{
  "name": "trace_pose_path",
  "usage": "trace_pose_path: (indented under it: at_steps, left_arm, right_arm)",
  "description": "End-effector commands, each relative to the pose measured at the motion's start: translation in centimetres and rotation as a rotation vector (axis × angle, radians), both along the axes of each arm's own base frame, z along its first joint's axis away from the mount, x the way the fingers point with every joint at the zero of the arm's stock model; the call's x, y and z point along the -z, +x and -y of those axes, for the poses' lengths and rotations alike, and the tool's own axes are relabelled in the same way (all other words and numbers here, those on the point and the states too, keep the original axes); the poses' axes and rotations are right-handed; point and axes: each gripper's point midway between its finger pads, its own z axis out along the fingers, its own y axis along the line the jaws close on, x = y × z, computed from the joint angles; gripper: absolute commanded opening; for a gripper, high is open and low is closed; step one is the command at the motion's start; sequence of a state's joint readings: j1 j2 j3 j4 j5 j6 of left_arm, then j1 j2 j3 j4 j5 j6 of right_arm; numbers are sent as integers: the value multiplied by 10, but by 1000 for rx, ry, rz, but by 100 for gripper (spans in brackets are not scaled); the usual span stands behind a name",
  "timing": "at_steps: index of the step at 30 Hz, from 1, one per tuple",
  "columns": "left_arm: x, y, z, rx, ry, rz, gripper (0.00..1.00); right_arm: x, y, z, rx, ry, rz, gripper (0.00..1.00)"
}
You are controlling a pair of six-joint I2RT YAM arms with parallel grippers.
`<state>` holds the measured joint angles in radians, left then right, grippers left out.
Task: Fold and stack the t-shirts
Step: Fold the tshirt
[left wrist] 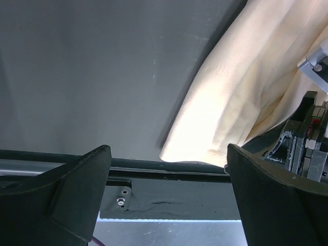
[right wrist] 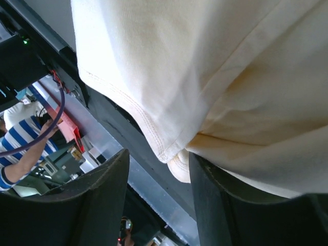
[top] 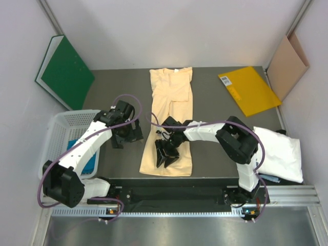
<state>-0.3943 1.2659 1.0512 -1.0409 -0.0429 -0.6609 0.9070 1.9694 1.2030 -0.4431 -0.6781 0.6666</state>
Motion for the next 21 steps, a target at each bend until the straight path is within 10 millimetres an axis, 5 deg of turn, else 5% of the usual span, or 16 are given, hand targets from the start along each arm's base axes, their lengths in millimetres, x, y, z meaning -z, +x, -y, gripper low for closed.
trace_pose_path:
  at_steps: [1,12,21]
  left_arm:
    - [-7,7,1,-15,-2,19,99]
    - [-1,7,1,-30,-1,7,99]
    - [2,5,1,-41,-2,-1,99]
  right_arm:
    - [-35,1,-6,-34,51,54,50]
    - [-48,-2,0,-54,59,77,50]
    - [-39,9,-14,-76,68,89,50]
